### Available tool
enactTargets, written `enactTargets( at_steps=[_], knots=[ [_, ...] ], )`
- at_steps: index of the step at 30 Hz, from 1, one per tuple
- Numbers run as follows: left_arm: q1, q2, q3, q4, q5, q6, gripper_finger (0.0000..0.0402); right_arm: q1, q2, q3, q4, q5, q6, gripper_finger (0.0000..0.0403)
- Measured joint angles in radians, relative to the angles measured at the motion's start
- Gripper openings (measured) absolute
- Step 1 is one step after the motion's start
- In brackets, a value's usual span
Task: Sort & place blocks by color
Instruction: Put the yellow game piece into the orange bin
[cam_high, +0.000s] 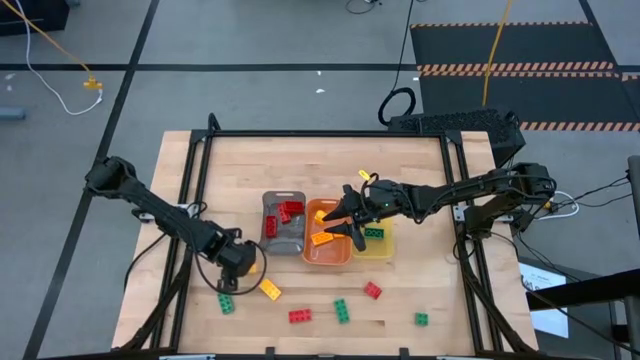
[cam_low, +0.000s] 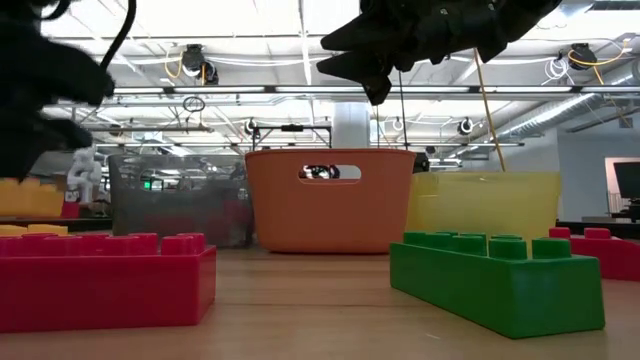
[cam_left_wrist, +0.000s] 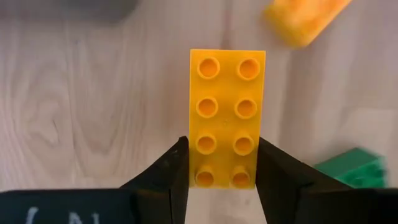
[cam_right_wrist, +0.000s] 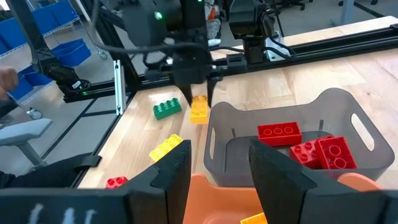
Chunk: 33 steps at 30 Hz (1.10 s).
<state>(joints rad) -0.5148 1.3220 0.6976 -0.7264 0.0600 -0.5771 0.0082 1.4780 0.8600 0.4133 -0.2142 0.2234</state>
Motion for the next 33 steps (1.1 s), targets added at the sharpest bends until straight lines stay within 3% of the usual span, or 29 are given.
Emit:
enactTargets(
  at_steps=[6, 13, 18, 21, 25, 30, 33],
  knots=[
    [0.001, 0.000, 0.133, -0.048, -0.006, 0.037, 0.0140, 0.000, 0.000, 0.000, 0.001, 0.000, 0.000, 0.0153],
    [0.062, 0.000, 0.308, -0.031, -0.210, 0.182, 0.0140, 0.000, -0.027, 0.000, 0.012, 0.000, -0.008, 0.0153],
    [0.160, 0.000, 0.363, 0.026, -0.298, 0.333, 0.0140, 0.003, -0.086, 0.000, 0.024, 0.000, -0.017, 0.0153],
    [0.249, 0.024, 0.342, 0.156, -0.296, 0.394, 0.0140, 0.017, -0.125, 0.000, 0.032, 0.000, -0.015, 0.0153],
    [0.344, 0.118, 0.340, 0.272, -0.197, 0.449, 0.0140, 0.045, -0.172, 0.000, 0.031, -0.001, -0.035, 0.0153],
    [0.387, 0.234, 0.384, 0.394, -0.142, 0.466, 0.0143, 0.082, -0.222, 0.000, 0.014, -0.001, -0.063, 0.0153],
    [0.392, 0.294, 0.429, 0.388, -0.142, 0.467, 0.0172, 0.100, -0.237, 0.000, -0.008, -0.001, -0.084, 0.0153]
  ],
)
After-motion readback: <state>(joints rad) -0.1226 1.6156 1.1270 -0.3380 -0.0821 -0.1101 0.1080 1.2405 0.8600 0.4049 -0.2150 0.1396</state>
